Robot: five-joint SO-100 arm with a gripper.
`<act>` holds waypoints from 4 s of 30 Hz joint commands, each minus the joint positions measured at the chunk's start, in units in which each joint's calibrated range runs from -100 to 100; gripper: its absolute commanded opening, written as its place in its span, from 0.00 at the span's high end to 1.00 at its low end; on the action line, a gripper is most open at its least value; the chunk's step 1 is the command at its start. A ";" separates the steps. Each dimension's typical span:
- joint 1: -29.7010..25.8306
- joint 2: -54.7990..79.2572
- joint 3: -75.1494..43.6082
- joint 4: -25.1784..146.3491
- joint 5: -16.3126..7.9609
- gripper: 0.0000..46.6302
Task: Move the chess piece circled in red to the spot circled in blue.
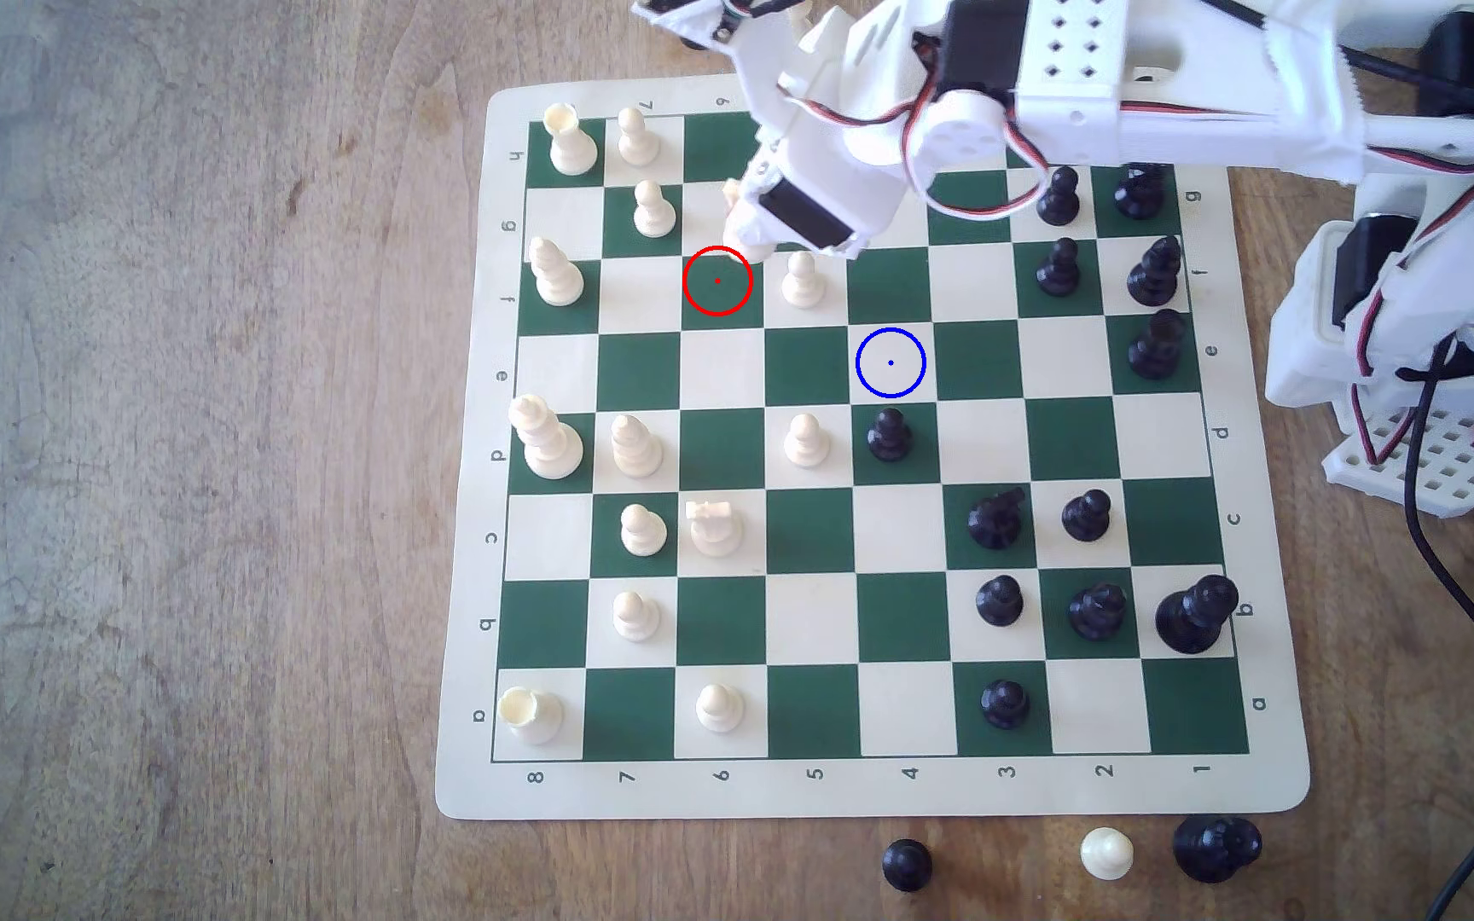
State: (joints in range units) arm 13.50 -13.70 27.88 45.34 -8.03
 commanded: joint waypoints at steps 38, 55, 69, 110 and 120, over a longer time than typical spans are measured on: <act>-5.71 -15.42 33.23 -14.79 0.63 0.99; -5.71 -14.06 35.04 -16.43 1.12 0.99; -5.17 -13.04 35.85 -17.17 2.39 0.97; -7.75 -38.85 40.48 7.08 2.64 0.67; -12.36 -58.03 50.54 14.12 2.74 0.71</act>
State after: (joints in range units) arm 1.33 -65.56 78.49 58.01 -5.79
